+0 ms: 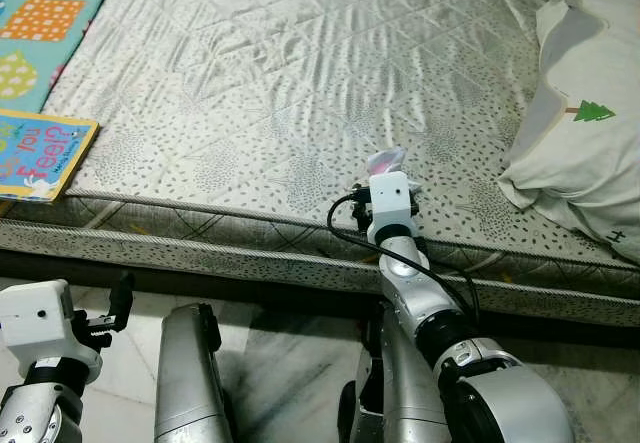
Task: Clean up the room
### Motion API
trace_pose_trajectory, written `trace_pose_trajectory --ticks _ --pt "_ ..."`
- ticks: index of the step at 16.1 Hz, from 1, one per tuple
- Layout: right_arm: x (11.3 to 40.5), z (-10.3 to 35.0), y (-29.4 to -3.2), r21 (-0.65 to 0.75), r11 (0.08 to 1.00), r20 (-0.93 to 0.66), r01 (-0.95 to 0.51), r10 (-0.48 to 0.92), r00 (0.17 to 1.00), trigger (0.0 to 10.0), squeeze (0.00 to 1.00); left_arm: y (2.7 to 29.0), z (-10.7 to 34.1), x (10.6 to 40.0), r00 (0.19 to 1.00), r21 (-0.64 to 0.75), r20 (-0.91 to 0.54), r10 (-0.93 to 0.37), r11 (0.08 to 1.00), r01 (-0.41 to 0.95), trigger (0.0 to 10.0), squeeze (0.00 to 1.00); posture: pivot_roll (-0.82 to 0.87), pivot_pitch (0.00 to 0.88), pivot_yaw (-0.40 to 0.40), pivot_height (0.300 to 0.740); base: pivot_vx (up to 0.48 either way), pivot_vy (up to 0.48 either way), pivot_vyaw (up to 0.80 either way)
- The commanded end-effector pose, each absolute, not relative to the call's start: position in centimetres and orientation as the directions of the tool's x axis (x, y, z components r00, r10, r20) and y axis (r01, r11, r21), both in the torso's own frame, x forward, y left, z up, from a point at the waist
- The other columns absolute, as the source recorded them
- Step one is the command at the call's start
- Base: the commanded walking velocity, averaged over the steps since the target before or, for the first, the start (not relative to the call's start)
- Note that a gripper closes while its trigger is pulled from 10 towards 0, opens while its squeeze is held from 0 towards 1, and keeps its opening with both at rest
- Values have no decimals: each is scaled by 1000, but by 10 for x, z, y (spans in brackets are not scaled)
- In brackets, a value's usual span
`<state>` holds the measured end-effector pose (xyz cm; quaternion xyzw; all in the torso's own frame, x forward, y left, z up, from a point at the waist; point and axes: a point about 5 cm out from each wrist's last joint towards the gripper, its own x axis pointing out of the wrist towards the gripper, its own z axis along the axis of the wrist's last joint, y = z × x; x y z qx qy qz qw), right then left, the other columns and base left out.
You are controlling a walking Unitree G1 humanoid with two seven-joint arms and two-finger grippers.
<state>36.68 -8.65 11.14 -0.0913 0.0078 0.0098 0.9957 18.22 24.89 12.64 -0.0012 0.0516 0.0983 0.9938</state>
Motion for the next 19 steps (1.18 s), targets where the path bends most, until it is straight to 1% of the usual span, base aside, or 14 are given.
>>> trace_pose_trajectory --ticks 1,3,4,5,9,10,11,14,19 --pt "370 116 -89 -171 985 -5 5 -6 1000 10000 910 249 123 179 972 19 -124 202 979 -201 10000 0 220 227 -87 503 0 0 0" --pt "371 118 -89 -167 986 -4 9 -10 1000 10000 773 250 123 179 972 19 -125 201 980 -200 10000 0 218 228 -85 503 0 0 0" --pt "371 118 -85 -156 988 -9 10 -11 1000 10000 522 250 122 179 972 18 -127 199 980 -199 10000 0 217 229 -84 503 0 0 0" --pt "371 119 -82 -149 989 -10 3 -5 1000 10000 12 249 122 179 972 17 -128 199 980 -198 10000 0 217 229 -84 503 0 0 0" --pt "369 119 -69 -126 992 -18 -14 12 1000 10000 0 250 122 179 972 18 -129 198 980 -198 10000 0 219 229 -83 503 0 0 0" --pt "368 117 -66 -128 992 -27 -15 12 1000 4275 0 250 122 179 971 19 -128 200 980 -199 10000 0 219 229 -83 503 0 0 0" --pt "367 115 -63 -128 992 -35 -19 15 999 10000 0 250 122 179 971 20 -129 201 980 -200 10000 0 228 231 -86 503 0 0 0" --pt "364 113 -52 -143 989 -40 -35 29 999 10000 0 250 123 174 970 22 -131 206 979 -205 10000 0 238 243 -87 503 0 0 0" --pt "362 110 -48 -168 986 -60 -22 12 998 10000 0 251 122 164 965 31 -151 212 977 -210 10000 0 251 270 -85 503 0 0 0"
